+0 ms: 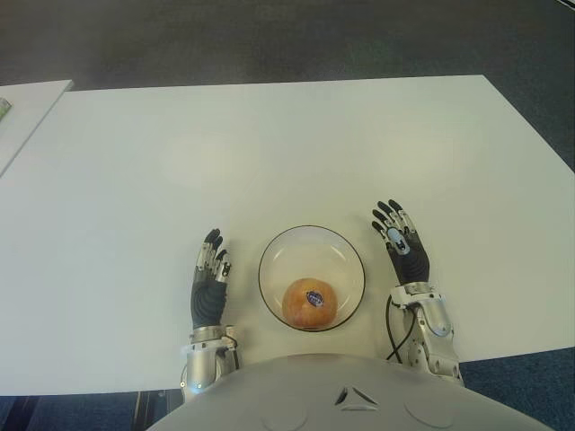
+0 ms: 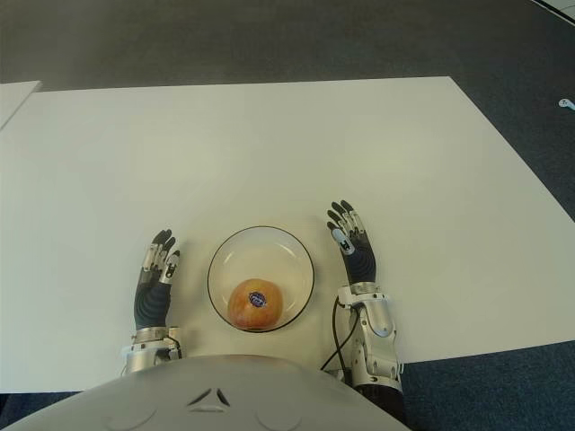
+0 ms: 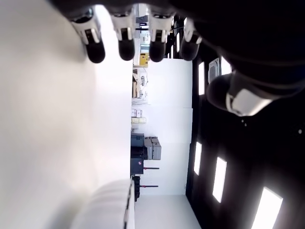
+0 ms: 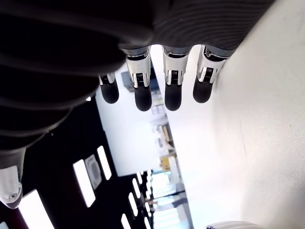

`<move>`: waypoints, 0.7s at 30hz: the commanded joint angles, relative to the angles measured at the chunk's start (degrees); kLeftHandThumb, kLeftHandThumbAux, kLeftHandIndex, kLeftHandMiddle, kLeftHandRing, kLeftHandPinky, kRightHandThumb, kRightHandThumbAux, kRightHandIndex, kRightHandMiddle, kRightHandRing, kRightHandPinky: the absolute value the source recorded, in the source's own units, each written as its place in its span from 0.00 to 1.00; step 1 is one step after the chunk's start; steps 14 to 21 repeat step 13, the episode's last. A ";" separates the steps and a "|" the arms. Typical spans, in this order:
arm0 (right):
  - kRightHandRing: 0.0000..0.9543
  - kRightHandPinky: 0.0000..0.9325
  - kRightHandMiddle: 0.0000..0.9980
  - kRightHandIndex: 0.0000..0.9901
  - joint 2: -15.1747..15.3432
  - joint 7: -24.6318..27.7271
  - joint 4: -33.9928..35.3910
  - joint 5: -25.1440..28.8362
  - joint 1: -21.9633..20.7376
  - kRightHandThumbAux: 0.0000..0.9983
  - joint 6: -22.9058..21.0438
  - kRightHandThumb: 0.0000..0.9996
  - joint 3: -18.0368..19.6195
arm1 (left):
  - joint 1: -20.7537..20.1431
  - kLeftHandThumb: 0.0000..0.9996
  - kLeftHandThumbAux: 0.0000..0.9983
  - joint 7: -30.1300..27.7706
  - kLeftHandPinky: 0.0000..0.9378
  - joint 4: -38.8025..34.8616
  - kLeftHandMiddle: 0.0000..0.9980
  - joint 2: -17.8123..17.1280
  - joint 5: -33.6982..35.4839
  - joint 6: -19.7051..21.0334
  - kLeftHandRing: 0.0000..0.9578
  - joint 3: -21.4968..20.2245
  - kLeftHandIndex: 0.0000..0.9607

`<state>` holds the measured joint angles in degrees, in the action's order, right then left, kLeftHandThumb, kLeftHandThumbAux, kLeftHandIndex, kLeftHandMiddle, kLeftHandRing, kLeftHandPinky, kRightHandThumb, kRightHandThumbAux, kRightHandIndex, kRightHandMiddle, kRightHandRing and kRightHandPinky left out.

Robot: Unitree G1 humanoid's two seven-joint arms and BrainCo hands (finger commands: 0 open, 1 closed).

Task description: Put the apples into the plate.

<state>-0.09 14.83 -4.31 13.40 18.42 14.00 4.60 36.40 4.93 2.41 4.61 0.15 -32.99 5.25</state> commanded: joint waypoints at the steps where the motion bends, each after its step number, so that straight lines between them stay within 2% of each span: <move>1: 0.10 0.11 0.12 0.09 0.29 -0.48 -2.41 -0.94 1.04 0.52 -0.90 0.19 -0.08 | -1.32 0.09 0.41 -1.55 0.00 1.16 0.00 0.58 3.03 1.13 0.00 -0.53 0.00; 7: 0.08 0.10 0.11 0.10 0.36 -1.48 -2.89 -2.19 0.90 0.51 0.69 0.16 -0.21 | -2.74 0.10 0.40 -2.27 0.00 0.90 0.00 0.34 3.89 1.94 0.00 -1.02 0.01; 13: 0.08 0.11 0.11 0.11 -0.05 -1.58 -3.38 -1.53 0.86 0.52 1.32 0.15 -0.18 | -2.79 0.10 0.41 -1.50 0.00 -0.33 0.00 -0.71 0.70 3.70 0.00 -1.11 0.01; 21: 0.08 0.11 0.11 0.11 -0.05 -1.58 -3.38 -1.53 0.86 0.52 1.32 0.15 -0.18 | -2.79 0.10 0.41 -1.50 0.00 -0.33 0.00 -0.71 0.70 3.70 0.00 -1.11 0.01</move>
